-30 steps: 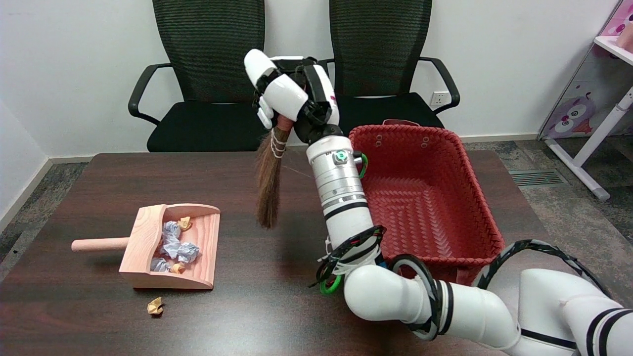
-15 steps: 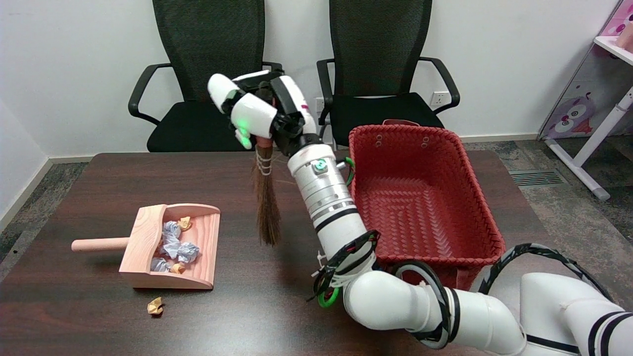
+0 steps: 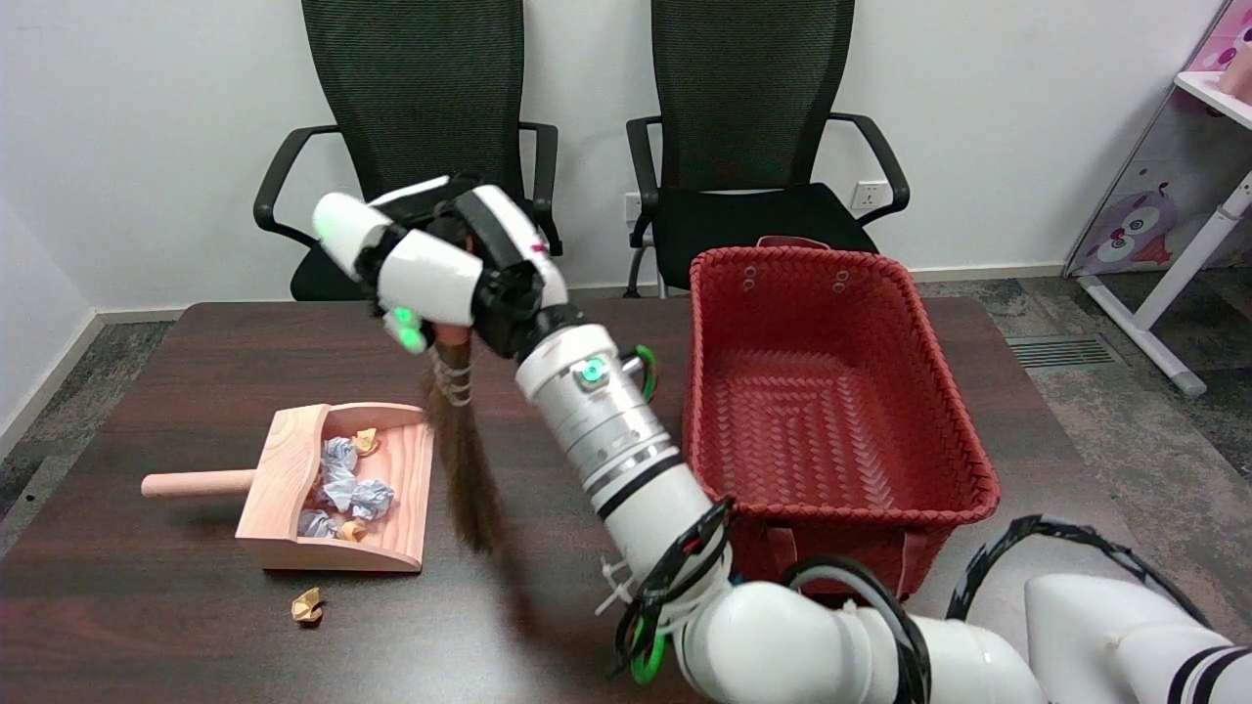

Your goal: Sweep the paper ball into the dustpan.

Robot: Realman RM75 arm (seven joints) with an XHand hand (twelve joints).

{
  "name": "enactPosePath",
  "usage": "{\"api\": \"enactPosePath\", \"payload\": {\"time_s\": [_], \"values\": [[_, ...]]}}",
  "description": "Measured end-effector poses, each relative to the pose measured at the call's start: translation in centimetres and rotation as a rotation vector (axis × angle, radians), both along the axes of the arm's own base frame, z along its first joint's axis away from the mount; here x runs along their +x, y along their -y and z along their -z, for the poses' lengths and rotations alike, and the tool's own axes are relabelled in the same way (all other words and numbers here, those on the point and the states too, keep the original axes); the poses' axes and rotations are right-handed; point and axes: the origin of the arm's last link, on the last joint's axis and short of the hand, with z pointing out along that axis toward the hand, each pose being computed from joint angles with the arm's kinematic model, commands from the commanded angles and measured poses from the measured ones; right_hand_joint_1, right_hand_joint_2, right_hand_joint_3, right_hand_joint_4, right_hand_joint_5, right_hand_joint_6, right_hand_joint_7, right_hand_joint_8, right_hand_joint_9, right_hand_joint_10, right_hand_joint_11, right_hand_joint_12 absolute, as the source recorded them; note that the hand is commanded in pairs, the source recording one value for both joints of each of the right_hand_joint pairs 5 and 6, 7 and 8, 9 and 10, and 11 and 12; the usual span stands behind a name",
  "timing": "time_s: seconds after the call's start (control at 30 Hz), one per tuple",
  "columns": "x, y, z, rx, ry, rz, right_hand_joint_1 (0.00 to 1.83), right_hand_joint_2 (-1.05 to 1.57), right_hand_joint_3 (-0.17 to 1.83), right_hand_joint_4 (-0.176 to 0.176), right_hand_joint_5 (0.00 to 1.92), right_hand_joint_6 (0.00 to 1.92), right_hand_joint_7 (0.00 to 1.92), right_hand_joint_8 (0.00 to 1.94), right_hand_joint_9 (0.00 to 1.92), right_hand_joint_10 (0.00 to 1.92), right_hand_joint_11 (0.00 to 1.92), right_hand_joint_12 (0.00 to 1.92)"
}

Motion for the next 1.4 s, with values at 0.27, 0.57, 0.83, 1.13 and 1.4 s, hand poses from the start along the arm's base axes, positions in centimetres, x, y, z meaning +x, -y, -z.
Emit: {"api": "enactPosePath", "payload": {"time_s": [0.27,0.57,0.83,1.13,1.4], "values": [[-0.6,-1.7,2.9,0.073,0.042,0.048,0.99,1.57,1.4,0.176,1.92,1.92,1.92,1.92,1.92,1.92,1.92,1.92],[-1.5,-2.7,6.6,0.113,0.07,0.103,0.98,1.57,1.41,0.176,1.92,1.92,1.92,1.92,1.92,1.92,1.92,1.92],[-2.1,-2.9,10.5,0.108,0.098,0.173,0.98,1.57,1.39,0.176,1.92,1.92,1.92,1.92,1.92,1.92,1.92,1.92],[-2.0,-2.9,14.5,0.09,0.098,0.228,0.98,1.57,1.43,0.176,1.92,1.92,1.92,1.92,1.92,1.92,1.92,1.92],[-2.1,-3.1,17.1,0.086,0.079,0.26,0.88,1.57,1.54,0.176,1.92,1.92,1.92,1.92,1.92,1.92,1.92,1.92]]}}
